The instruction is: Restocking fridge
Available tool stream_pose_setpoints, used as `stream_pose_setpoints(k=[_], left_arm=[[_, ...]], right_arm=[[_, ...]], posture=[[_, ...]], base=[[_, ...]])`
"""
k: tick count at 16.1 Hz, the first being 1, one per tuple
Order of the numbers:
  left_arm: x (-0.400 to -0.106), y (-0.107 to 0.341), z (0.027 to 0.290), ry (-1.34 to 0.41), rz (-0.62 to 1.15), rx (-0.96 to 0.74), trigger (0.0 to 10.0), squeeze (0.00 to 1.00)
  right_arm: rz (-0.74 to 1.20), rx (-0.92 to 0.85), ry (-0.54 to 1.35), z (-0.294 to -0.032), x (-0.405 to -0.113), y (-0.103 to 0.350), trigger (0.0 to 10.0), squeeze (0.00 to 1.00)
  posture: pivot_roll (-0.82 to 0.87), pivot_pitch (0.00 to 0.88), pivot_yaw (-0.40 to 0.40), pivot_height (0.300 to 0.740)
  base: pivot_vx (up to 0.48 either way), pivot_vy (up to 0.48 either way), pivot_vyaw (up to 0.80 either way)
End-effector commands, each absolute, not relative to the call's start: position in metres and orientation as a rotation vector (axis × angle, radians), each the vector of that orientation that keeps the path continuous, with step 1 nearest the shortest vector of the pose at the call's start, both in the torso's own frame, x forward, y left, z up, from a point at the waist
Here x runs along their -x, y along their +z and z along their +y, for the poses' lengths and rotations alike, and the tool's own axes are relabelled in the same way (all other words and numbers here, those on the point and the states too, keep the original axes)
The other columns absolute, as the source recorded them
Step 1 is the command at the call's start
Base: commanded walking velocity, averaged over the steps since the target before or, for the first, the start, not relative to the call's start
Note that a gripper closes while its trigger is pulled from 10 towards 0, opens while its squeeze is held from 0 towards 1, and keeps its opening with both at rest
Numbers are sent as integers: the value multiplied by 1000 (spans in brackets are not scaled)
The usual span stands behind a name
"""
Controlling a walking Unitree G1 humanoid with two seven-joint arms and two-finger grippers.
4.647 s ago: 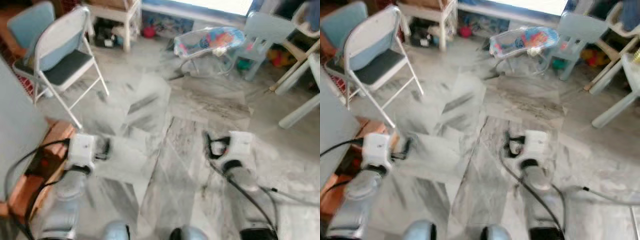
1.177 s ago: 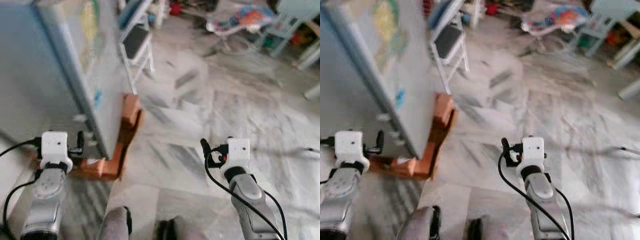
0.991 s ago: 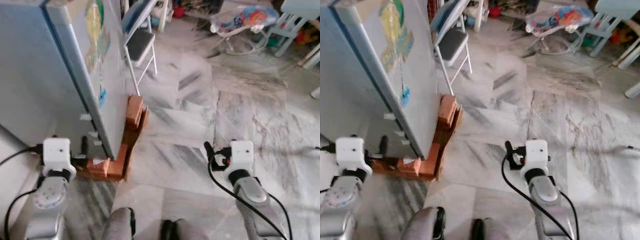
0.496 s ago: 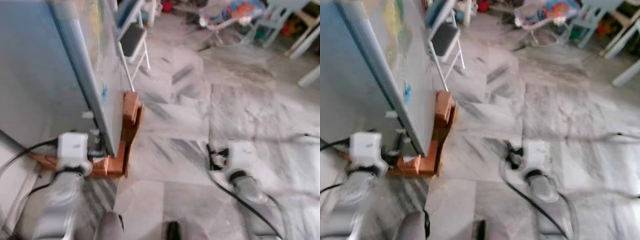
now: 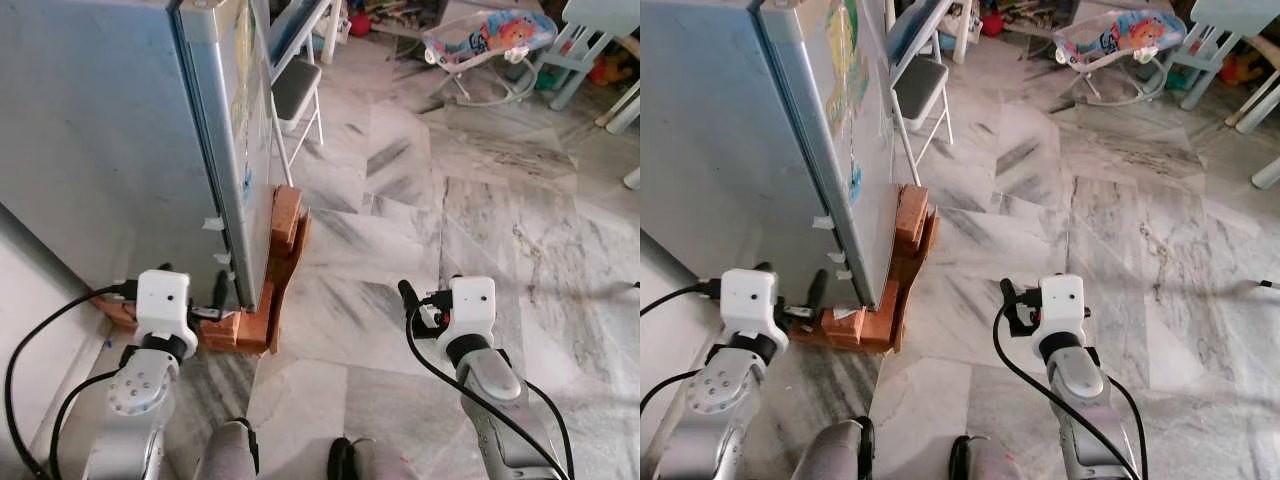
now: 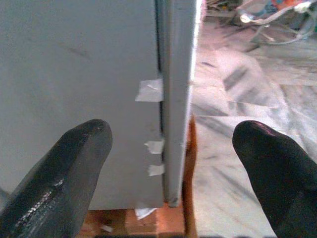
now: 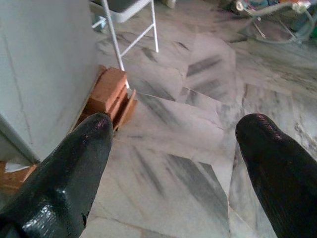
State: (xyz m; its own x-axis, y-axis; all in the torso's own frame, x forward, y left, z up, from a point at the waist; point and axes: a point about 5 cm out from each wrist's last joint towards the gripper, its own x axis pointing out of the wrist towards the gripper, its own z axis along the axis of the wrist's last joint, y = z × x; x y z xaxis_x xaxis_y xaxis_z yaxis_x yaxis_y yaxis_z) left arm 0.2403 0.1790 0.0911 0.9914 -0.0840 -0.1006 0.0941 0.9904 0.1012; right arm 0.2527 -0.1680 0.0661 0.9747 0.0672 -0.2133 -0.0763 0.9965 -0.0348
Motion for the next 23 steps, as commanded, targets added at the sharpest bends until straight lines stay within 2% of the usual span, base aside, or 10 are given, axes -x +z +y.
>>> stream_pose_setpoints(k=[1,3,9,13,16,23], left_arm=[[-241,92,171,-128,93,-88,10000,0],[-246,95,166,-161,80,-80,10000,0],[-248,95,162,-175,78,-69,10000,0],[-251,92,167,-91,72,-63,10000,0],[-265,89,172,-64,65,-64,10000,0],[-324,104,185,-78,14,-131,10000,0]], right_arm=[[239,30,25,-177,-252,62,10000,0],[261,24,-15,-183,-252,59,10000,0],[256,22,-19,-183,-251,60,10000,0],[241,27,-1,-180,-252,61,10000,0],[238,28,0,-180,-253,62,10000,0],[234,29,1,-180,-251,65,10000,0]], posture=[[154,152,-117,740],[151,150,-115,740],[140,155,-115,740],[141,157,-124,740],[139,156,-125,740],[90,170,-134,740]], base=[[0,0,0],[0,0,-225],[0,0,-775],[0,0,0],[0,0,0],[0,0,0]])
